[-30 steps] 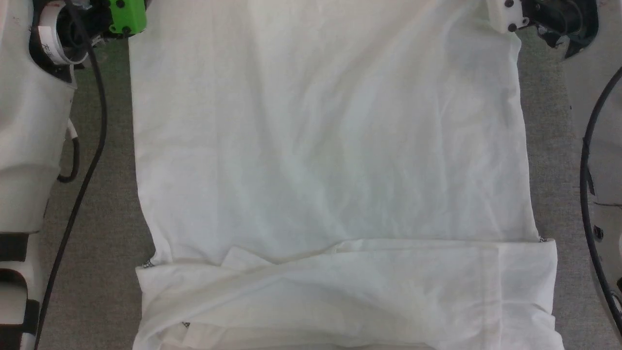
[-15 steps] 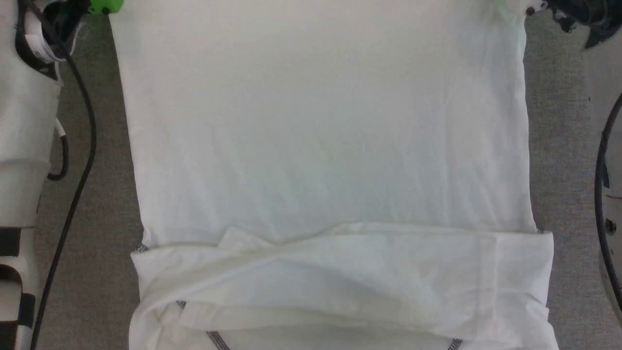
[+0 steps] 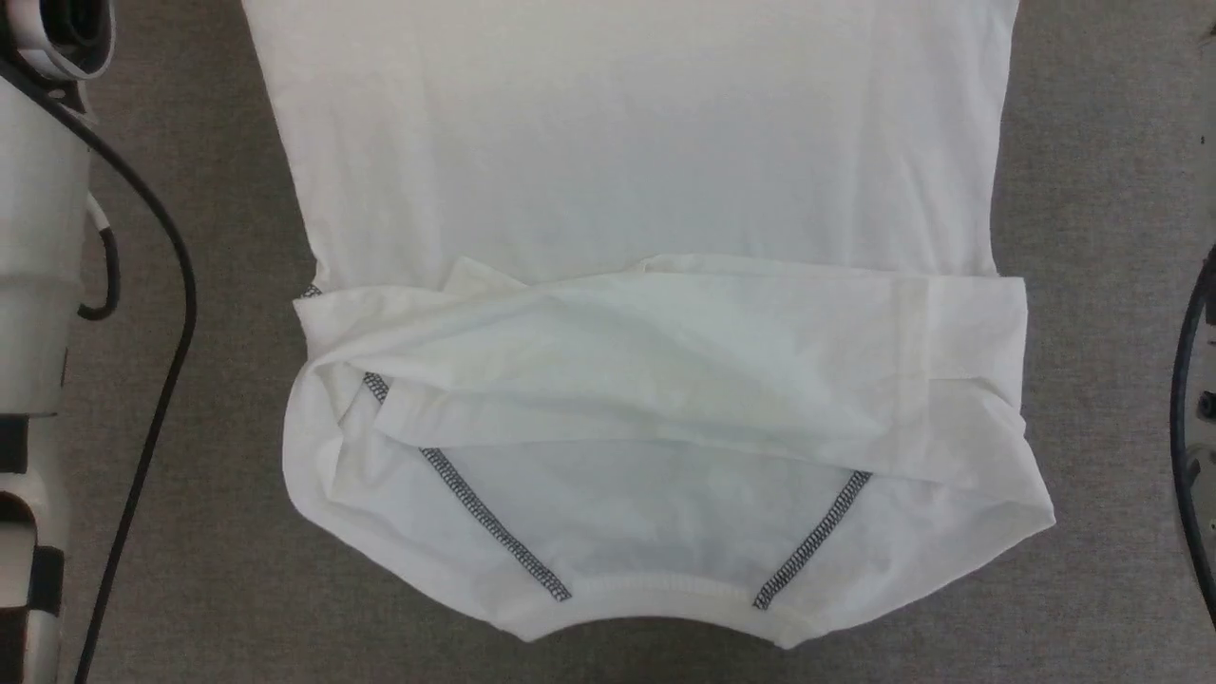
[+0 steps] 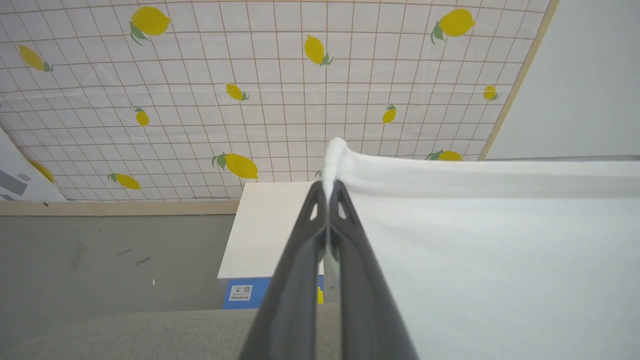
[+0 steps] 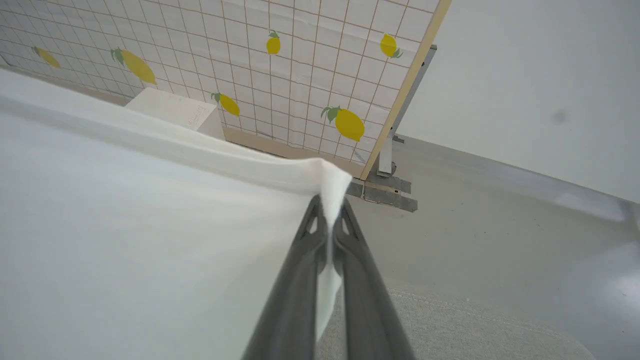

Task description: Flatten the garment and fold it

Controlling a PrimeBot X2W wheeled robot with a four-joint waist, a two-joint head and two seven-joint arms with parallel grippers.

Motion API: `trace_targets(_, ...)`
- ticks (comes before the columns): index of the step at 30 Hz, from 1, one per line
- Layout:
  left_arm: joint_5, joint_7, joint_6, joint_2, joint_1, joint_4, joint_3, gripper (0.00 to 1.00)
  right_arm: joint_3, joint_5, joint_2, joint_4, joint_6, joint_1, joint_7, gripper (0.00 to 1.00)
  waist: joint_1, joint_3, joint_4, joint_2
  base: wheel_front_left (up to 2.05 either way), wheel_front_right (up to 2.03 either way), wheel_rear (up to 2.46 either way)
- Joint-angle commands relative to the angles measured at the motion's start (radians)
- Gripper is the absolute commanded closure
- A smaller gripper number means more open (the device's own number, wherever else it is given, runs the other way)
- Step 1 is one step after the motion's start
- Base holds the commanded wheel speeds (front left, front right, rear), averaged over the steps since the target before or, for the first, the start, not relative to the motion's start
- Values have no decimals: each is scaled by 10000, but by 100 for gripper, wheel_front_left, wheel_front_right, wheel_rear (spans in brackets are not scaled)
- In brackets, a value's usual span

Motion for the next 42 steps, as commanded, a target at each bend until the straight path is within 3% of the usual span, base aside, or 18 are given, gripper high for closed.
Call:
trace_targets(1,-28,-183,-118,35,196,73,21,100,-17,43,-68,75,-21,149,-194,100,-1,-764,112,0,0,0,0)
trace_targets(4,-98,-610,-428,2,864,-40,-109,100,157,460,-176,117,-21,674,-572,100,-1,-1413,214,0,0,0,0)
trace_targets(12,-781,-1482,-694,9,4019,-1043,-68,100,417,2319,-544,-701,-21,3364,-854,100,-1,-3075,421,0,0,0,0)
trace_targets(17,-1369,-1664,-366,-22,6462,-2302,71,100,109,3220,-582,-1745,-21,5619,-772,100,-1,-3733,514,0,0,0,0)
trace_targets(26,-2222,-1775,399,-390,10048,-3907,70,100,-1331,3828,339,-3599,-21,9719,-202,100,-1,-4259,600,0,0,0,0)
trace_targets(35,-3182,-1168,885,-497,11903,-4374,194,100,-2267,3517,944,-4377,-21,11986,285,100,-1,-4270,574,0,0,0,0)
trace_targets(42,-3440,-240,1329,-389,12559,-4270,-107,100,-2189,3053,1068,-4342,-21,12891,814,100,-1,-4200,570,0,0,0,0)
